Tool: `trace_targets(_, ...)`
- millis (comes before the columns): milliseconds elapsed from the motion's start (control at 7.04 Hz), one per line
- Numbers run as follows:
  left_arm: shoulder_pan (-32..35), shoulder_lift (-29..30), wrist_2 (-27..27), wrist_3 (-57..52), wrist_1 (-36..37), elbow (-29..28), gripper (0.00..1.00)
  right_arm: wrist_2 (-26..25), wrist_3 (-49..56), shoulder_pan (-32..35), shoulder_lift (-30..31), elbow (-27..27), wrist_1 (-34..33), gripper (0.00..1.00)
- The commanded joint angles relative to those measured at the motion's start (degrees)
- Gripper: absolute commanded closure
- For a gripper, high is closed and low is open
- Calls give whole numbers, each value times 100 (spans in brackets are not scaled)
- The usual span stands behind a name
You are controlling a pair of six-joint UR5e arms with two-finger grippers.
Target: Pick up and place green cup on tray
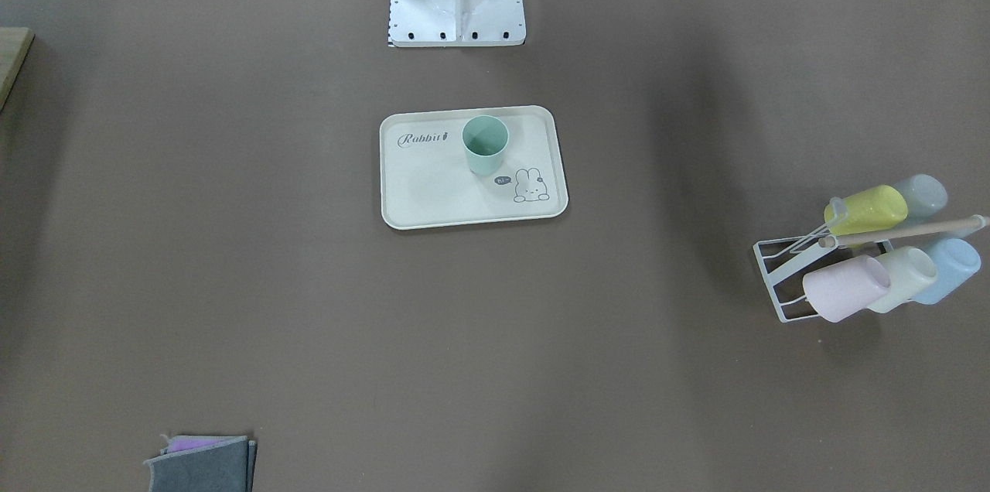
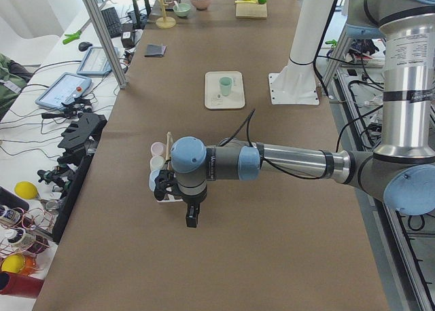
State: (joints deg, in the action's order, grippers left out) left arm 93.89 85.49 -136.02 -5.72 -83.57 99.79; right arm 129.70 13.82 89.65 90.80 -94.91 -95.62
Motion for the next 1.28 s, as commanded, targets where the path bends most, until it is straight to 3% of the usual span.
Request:
trace_targets(0,33,-49,-144,-8,-19,-4,1,3,15,0,-1,-10,-9,0)
trace_targets(1137,24,21,-109,1,-10,-39,1,3,15,-53,-1,-63,0,0)
